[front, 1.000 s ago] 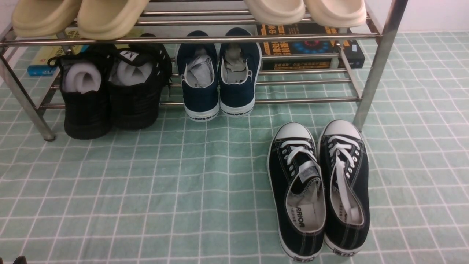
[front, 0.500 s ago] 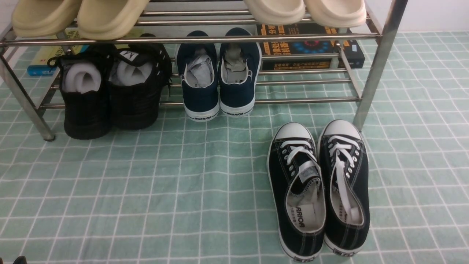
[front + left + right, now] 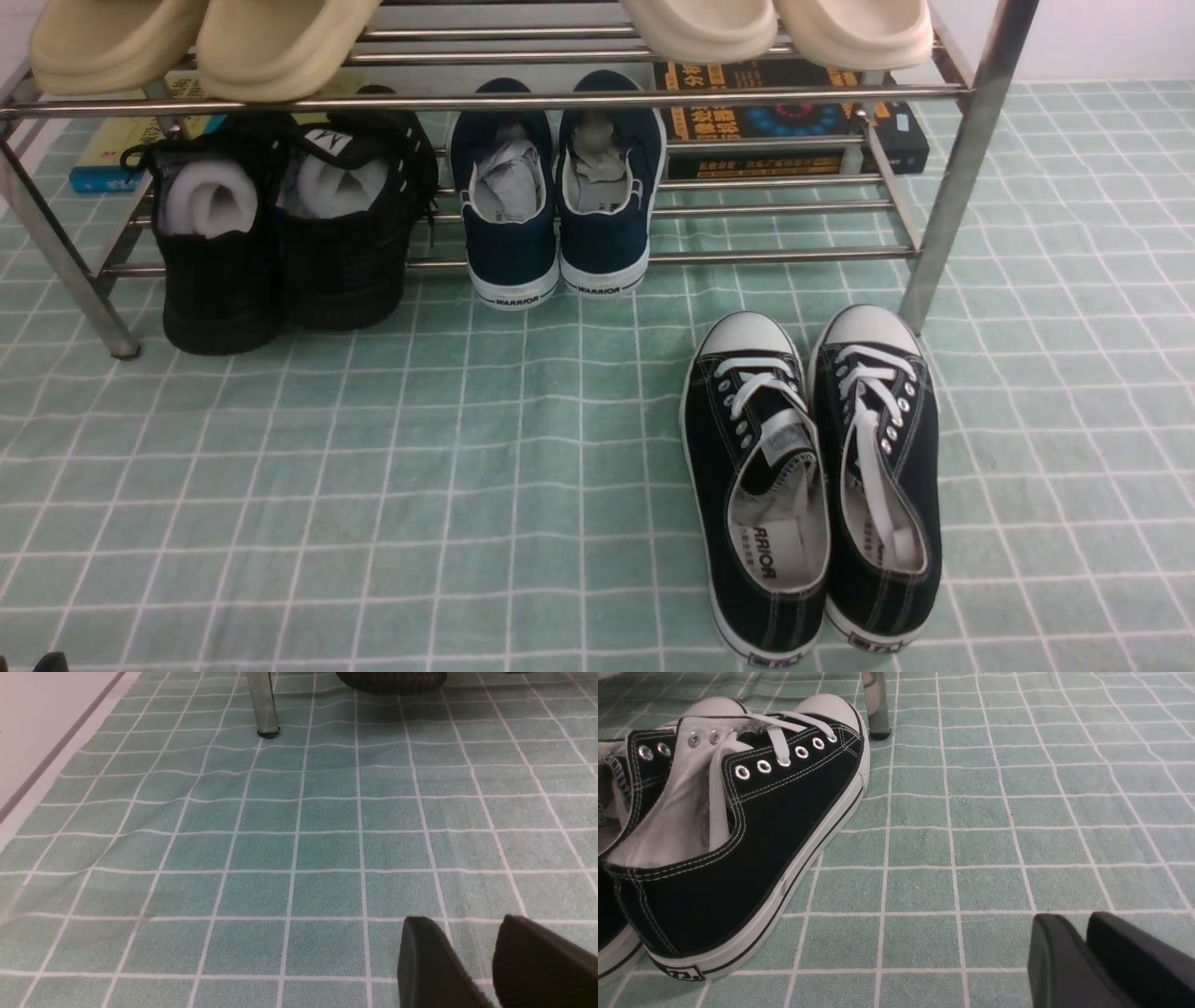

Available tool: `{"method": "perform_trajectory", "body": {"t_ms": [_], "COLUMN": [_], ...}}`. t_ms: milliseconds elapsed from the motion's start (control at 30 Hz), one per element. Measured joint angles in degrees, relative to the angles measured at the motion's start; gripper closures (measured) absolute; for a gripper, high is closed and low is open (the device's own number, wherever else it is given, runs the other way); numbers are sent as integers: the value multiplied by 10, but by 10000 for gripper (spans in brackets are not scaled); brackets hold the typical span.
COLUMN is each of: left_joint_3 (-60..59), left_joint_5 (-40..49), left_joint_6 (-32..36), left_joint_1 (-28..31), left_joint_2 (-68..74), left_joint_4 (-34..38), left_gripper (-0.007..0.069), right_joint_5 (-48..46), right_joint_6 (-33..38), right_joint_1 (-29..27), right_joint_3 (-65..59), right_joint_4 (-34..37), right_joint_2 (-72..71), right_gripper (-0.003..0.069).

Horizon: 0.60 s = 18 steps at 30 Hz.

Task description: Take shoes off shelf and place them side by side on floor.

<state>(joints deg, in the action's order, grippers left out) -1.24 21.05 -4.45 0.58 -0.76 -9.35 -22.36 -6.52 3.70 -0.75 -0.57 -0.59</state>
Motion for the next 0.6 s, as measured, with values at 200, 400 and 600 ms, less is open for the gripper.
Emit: {"method": "perform_trajectory", "body": {"t_ms": [200,400,600], "left_joint_3": [0,0,0], "left_joint_5": [0,0,0], "left_joint_6": [0,0,0], "left_joint_1": [0,0,0], "left_joint_2": [0,0,0], "left_joint_4": [0,0,0], "left_gripper": [382,382,382], "right_joint_5": [0,0,0], "right_joint_6": [0,0,0], "right_joint_1": [0,0,0], "right_joint_3": [0,0,0], "right_joint_4": [0,0,0], "right_joint_2": [0,0,0], "right_gripper": [531,526,525]}}
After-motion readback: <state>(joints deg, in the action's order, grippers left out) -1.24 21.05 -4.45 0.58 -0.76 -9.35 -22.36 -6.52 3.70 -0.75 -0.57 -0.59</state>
